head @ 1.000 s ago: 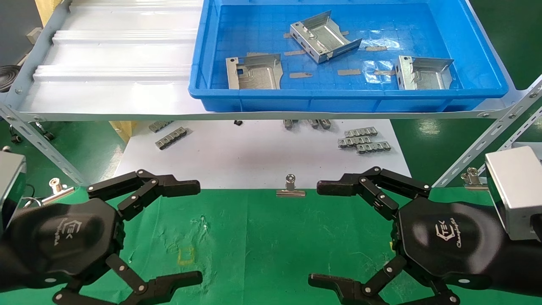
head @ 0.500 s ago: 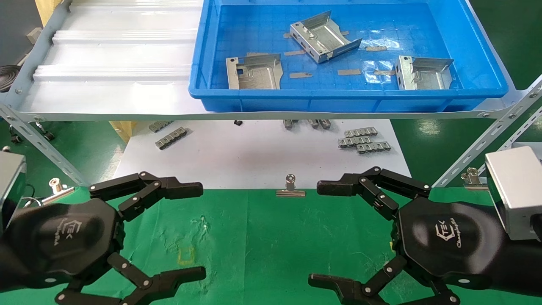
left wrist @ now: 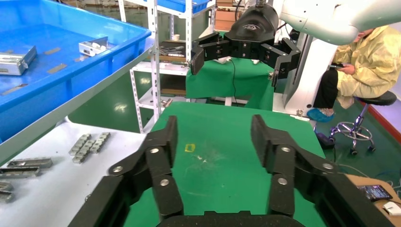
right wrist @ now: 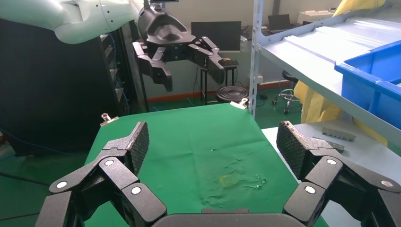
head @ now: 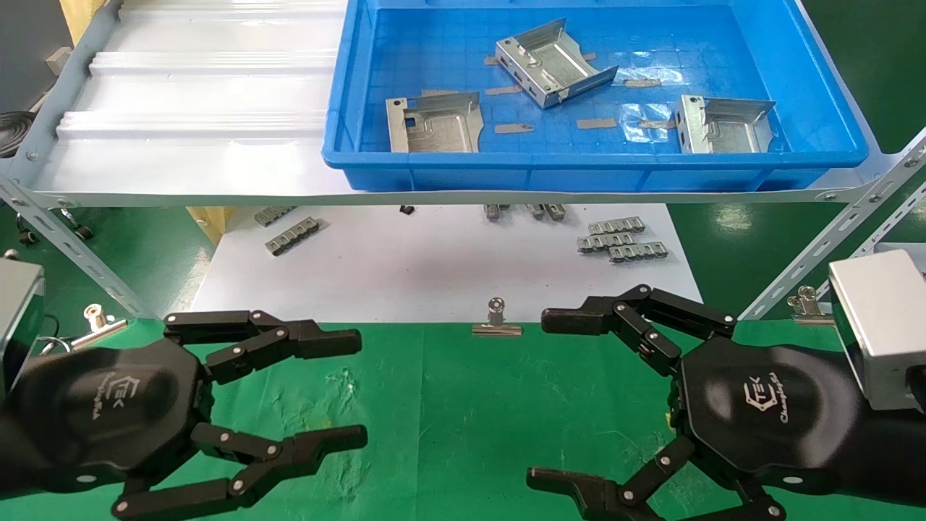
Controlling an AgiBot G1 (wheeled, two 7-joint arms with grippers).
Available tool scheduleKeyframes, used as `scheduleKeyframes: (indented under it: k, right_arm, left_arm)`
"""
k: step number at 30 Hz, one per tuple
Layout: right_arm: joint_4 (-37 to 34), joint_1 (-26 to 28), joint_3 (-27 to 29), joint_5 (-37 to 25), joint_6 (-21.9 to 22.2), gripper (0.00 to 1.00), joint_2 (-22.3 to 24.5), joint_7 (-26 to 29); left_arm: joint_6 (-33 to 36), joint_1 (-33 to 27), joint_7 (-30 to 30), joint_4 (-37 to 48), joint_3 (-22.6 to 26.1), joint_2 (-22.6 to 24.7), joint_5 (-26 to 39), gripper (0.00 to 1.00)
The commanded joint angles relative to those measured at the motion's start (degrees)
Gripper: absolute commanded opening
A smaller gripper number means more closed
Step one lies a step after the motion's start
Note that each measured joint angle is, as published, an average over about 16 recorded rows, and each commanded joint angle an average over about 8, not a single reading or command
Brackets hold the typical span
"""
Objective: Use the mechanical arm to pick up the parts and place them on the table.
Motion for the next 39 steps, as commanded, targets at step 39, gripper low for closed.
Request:
scheduleKeyframes:
  k: [39]
  right_arm:
    - [-3.34,11.67,-1.77,-7.99,14.39,1.00,-6.73,4.99]
  left_arm:
    - [0.01,-0.02,0.02,0.03,0.02,0.00,-0.01,0.00]
